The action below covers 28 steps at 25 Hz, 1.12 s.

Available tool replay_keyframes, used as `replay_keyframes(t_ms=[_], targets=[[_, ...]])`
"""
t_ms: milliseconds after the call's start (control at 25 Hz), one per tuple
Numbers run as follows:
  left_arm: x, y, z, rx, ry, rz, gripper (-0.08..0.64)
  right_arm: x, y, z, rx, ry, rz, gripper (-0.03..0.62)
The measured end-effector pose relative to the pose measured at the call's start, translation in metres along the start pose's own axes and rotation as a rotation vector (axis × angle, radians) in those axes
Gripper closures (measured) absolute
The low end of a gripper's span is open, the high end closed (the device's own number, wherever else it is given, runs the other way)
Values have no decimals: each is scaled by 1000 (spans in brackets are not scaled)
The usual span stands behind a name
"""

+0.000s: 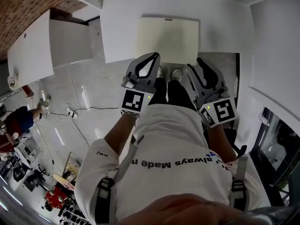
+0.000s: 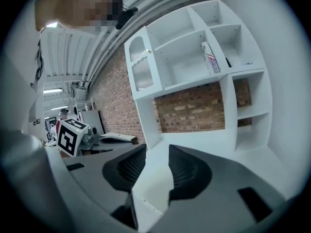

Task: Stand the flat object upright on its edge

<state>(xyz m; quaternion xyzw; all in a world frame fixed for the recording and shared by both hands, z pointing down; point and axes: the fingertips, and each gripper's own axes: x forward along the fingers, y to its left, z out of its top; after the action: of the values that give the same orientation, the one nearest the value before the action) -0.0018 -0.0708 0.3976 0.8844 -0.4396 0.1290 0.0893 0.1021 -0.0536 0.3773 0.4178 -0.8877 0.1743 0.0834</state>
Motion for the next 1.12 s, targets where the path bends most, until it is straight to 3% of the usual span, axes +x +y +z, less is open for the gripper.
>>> replay_keyframes(t_ms=[520, 840, 1120], targets=[[40, -10, -107, 96, 163, -40, 548, 1, -32, -123, 295, 94, -43, 399], [62, -3, -167, 177, 272, -57, 548, 8, -55, -200, 553, 81, -95, 335], [76, -8, -196, 233, 335, -81, 548, 16, -76, -257, 784, 59, -154, 298]])
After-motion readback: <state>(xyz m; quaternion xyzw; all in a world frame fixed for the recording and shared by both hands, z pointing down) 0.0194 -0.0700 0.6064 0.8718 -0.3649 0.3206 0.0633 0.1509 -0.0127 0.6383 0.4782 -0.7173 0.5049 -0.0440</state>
